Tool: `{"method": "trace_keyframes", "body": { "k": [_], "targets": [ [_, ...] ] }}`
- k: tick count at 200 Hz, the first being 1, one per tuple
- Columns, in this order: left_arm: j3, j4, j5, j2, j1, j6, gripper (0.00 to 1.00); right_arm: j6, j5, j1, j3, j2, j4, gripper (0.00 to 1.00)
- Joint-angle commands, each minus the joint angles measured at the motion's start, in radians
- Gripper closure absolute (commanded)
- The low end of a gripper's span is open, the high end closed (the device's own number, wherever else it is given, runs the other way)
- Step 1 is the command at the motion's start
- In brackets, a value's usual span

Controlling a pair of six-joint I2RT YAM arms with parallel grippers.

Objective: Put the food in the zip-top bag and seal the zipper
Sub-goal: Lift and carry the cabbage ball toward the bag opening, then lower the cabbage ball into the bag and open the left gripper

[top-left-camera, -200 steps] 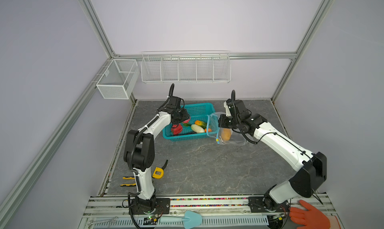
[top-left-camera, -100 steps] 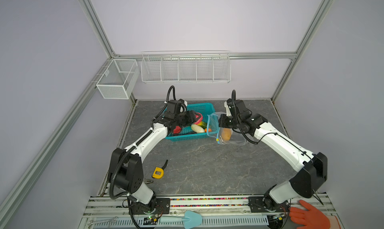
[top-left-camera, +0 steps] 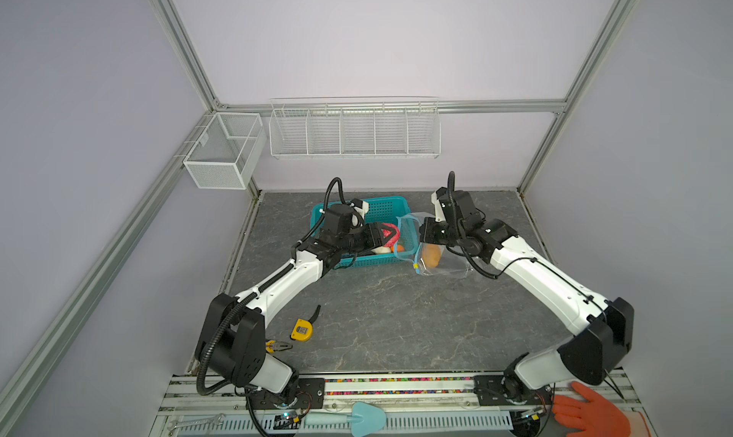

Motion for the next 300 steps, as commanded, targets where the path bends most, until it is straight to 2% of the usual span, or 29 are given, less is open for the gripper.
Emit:
{"method": "trace_keyframes", "body": {
  "k": [1,12,56,76,104,127,148,170,300],
  "targets": [
    [-0.038,0.103,-0.012,-0.011,-0.015,-0.029,0.52,0.017,-0.007,0.006,-0.016,-0.005,0.018,0.93],
    [-0.054,0.141,0.002,-0.003,-0.015,-0.045,0.52,0.014,-0.008,0.007,-0.011,0.000,0.015,0.93],
    [-0.036,0.096,0.015,-0.024,-0.016,-0.029,0.53,0.021,-0.014,0.009,0.009,0.007,-0.002,0.93],
    [-0.087,0.111,0.000,-0.061,-0.016,-0.034,0.53,0.020,0.002,0.013,0.007,-0.004,0.000,0.93],
    [-0.072,0.131,0.031,-0.059,-0.016,-0.051,0.53,0.025,-0.006,0.013,0.006,-0.001,0.017,0.93],
    [-0.072,0.176,0.038,-0.060,-0.043,-0.078,0.53,0.022,-0.008,0.016,0.019,0.005,0.013,0.94],
    [-0.092,0.166,-0.003,-0.061,-0.081,-0.050,0.53,0.023,-0.007,0.017,0.022,0.001,0.021,0.93],
    [-0.122,0.200,-0.010,-0.033,-0.087,-0.057,0.54,0.023,-0.012,0.016,0.020,0.001,0.028,0.93],
    [-0.045,0.227,0.004,0.107,-0.124,-0.056,0.53,0.031,-0.013,0.029,0.029,-0.001,0.038,0.93]
  ]
}}
